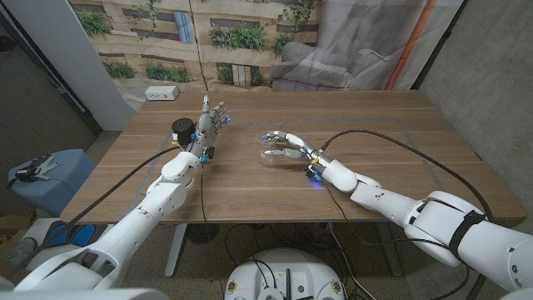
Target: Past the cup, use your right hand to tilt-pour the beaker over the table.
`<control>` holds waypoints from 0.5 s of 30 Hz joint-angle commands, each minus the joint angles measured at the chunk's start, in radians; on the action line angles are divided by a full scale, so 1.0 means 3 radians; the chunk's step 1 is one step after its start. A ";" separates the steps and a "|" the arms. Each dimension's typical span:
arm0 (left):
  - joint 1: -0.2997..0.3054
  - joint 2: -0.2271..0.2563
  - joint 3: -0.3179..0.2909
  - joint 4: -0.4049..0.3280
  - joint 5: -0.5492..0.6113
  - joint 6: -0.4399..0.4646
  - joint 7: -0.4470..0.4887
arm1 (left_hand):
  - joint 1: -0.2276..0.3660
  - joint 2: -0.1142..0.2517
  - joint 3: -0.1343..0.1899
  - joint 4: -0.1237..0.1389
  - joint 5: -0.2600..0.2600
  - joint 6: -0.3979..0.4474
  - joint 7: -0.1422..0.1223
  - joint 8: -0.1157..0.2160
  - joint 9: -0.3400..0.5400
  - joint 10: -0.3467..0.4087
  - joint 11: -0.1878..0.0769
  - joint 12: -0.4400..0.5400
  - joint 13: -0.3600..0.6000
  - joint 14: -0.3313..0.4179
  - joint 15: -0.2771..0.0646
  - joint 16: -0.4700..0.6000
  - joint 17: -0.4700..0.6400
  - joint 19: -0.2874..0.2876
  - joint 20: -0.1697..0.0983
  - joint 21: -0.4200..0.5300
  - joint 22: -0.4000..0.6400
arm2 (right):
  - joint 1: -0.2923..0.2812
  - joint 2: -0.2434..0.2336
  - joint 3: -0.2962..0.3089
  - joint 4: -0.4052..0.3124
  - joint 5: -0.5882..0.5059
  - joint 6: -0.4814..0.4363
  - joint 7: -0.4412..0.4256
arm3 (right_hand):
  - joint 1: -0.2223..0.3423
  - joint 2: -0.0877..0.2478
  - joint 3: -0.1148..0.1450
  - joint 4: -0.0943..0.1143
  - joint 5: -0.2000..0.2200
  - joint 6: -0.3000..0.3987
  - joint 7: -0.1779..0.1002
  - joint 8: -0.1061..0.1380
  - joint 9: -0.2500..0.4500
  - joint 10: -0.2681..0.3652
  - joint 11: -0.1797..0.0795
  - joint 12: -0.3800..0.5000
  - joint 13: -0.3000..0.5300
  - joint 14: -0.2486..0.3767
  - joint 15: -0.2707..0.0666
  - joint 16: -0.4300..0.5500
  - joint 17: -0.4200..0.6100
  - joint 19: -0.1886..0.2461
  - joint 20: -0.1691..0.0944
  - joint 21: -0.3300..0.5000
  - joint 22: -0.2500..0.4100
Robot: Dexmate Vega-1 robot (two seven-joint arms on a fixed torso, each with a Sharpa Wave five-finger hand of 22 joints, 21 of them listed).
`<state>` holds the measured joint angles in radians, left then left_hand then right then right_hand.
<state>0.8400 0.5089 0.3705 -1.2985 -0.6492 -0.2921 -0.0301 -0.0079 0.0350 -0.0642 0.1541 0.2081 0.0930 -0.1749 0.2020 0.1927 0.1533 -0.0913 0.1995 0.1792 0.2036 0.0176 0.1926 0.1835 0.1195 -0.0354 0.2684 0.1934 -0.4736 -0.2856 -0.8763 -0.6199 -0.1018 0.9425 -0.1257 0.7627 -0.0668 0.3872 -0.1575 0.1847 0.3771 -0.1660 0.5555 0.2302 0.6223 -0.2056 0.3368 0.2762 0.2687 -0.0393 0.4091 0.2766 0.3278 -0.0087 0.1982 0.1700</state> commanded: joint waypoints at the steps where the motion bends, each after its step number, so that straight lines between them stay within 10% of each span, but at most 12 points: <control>1: 0.0000 0.0000 0.0000 0.0000 0.0000 0.0001 0.0000 | -0.0006 0.0037 -0.0021 0.0017 0.0031 0.0025 -0.0013 0.0002 0.0014 0.0020 0.0008 -0.0002 0.0010 0.0019 0.0005 -0.0005 0.0006 0.0042 -0.0036 -0.0014 0.0004 | -0.0103 -0.0166 0.0195 -0.0390 0.0052 -0.0134 0.0072 | 0.0049 0.0022 -0.0021 0.0000 -0.0005 0.0036 0.0005 0.0025 0.0005 0.0076 -0.0025 0.0012 0.0014 0.0044 -0.0403 0.0024 0.0010 0.0012 -0.0011 0.0003 0.0006; 15: 0.0000 0.0001 0.0000 -0.0003 -0.0001 0.0002 0.0001 | -0.0006 0.0039 -0.0029 0.0017 0.0032 0.0024 -0.0014 0.0000 0.0014 0.0022 0.0007 -0.0001 0.0010 0.0022 0.0012 -0.0004 0.0006 0.0044 -0.0036 -0.0019 0.0004 | -0.0199 -0.0408 0.0342 -0.0910 -0.0039 -0.0422 0.0172 | 0.0048 0.0041 -0.0038 0.0007 -0.0013 0.0062 0.0016 0.0048 0.0003 0.0116 -0.0010 0.0003 0.0029 0.0100 -0.0395 0.0062 0.0014 0.0060 0.0017 0.0013 0.0006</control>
<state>0.8399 0.5090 0.3705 -1.2985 -0.6492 -0.2920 -0.0302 -0.0079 0.0349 -0.0674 0.1573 0.2081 0.0930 -0.1750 0.2020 0.1927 0.1532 -0.0912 0.1995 0.1791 0.2037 0.0176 0.1926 0.1835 0.1249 -0.0407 0.2684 0.1933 -0.5098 -0.3539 -0.8097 -0.7724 -0.0953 0.8801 -0.0995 0.7693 -0.0602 0.3787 -0.1574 0.1816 0.3880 -0.1660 0.5659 0.2291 0.6315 -0.1965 0.3367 0.2819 0.2884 -0.0413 0.4217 0.2764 0.3349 -0.0016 0.1982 0.1699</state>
